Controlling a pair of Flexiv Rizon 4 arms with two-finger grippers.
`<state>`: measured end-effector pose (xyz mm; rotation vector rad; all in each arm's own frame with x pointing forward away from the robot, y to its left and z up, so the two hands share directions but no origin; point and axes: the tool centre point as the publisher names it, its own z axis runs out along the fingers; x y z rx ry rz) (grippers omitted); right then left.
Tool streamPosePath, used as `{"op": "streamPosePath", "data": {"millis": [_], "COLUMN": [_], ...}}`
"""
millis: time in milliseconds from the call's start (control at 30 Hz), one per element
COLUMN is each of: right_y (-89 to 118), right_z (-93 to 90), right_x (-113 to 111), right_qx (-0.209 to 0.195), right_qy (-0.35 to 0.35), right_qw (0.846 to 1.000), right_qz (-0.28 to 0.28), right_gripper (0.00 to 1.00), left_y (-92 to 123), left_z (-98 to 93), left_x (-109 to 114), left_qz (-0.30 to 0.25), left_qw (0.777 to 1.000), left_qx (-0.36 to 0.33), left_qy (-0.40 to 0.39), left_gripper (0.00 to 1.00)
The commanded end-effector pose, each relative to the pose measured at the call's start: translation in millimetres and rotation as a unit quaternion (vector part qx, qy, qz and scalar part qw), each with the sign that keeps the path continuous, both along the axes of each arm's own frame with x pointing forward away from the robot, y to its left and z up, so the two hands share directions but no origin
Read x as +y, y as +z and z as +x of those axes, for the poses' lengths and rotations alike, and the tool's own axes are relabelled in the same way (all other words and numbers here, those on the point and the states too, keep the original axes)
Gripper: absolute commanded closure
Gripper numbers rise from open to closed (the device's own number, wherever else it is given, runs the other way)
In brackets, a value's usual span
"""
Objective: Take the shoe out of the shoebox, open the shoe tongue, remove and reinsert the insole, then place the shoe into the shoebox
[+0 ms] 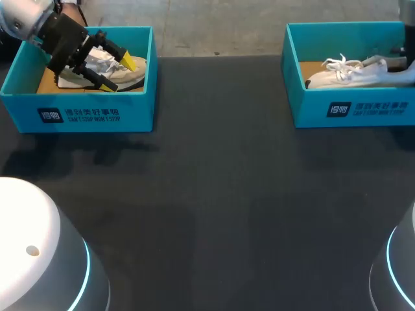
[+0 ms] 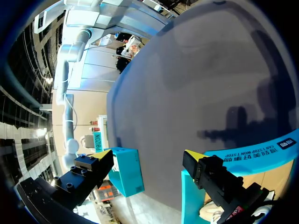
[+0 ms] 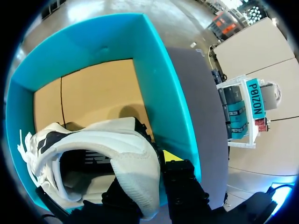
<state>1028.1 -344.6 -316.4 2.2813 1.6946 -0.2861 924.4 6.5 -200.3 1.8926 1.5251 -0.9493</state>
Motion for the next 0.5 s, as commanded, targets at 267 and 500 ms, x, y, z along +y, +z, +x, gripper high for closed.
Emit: {"op": "streamPosePath", "data": {"millis": [267, 500], "right_y": [-7, -14], "right_z": [-8.2, -11.2], "right_x": [-1, 4], "right_qx": [0.001, 0.005], "right_qy": [0.008, 0.009], "right_qw": [1.0, 1.0], "right_qz": [0.007, 0.011], "right_gripper": [1.0, 1.0], "left_y": [0, 0], "left_z": [-1.1, -1.1], "left_x": [0, 0], "left_qz": [0.001, 0.001], "left_qw": [1.0, 1.0], "left_qx": [-0.001, -0.001], "left_qy": [0.0, 0.0], "left_gripper": [0.0, 0.0]}}
